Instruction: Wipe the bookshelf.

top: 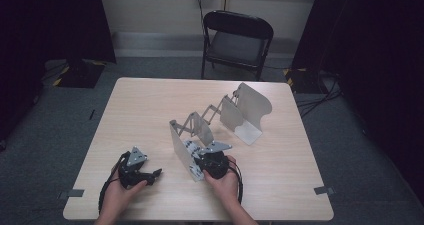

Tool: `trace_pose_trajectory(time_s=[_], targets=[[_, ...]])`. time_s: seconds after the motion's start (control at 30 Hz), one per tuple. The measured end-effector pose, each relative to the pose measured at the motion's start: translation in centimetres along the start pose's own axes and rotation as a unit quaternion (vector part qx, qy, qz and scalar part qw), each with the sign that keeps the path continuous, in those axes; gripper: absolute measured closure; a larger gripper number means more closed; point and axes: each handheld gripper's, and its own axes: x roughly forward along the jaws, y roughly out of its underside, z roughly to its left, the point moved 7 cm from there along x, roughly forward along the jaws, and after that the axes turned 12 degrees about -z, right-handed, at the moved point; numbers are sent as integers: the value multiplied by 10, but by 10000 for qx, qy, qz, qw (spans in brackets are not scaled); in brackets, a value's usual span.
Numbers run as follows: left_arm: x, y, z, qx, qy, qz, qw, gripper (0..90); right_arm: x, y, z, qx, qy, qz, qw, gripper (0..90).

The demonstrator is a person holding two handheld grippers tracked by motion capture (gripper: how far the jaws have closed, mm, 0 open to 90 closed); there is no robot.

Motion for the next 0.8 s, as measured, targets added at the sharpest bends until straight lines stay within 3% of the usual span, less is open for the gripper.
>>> trace_pose_trajectory(time_s=[0.27,0.6,0.8], targets=[[0,0,0,-41,18,13,10000,215,3,0,0,-86,69,-27,9999,801],[1,1,1,-167,3,61,9998,192,-17,9,0,-49,82,34,9999,803],[2,1,2,-203,-41,107,9997,155,-9,6,0,20,76,48,10000,803]])
